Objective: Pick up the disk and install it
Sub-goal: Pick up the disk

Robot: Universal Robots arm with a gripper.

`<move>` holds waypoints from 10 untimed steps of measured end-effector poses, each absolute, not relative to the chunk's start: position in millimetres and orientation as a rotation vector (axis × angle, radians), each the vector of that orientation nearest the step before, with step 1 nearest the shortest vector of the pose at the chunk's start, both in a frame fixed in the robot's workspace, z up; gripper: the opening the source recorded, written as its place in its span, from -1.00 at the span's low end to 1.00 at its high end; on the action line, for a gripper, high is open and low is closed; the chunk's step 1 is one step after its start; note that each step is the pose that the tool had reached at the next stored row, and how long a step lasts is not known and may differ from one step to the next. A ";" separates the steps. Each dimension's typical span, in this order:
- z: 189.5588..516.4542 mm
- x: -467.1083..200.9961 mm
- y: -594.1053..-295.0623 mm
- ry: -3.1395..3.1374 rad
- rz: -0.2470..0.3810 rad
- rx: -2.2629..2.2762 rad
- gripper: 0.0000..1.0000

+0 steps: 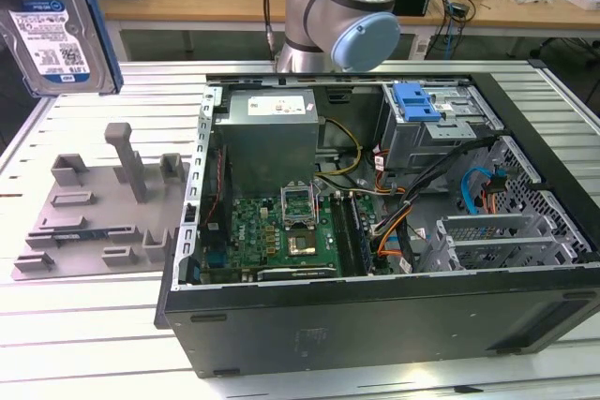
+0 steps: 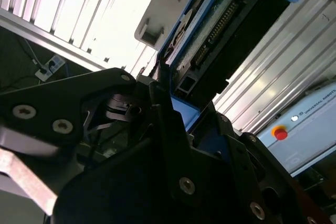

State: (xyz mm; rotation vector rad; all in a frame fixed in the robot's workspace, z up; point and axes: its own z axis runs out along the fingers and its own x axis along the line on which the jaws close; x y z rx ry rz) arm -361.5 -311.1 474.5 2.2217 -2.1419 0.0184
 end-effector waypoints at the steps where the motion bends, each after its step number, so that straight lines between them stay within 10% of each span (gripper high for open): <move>1: 477.2 -359.0 -311.1 -2.141 0.020 2.221 -0.26; 10: 490.4 -340.3 -311.1 -2.137 0.025 2.216 -0.26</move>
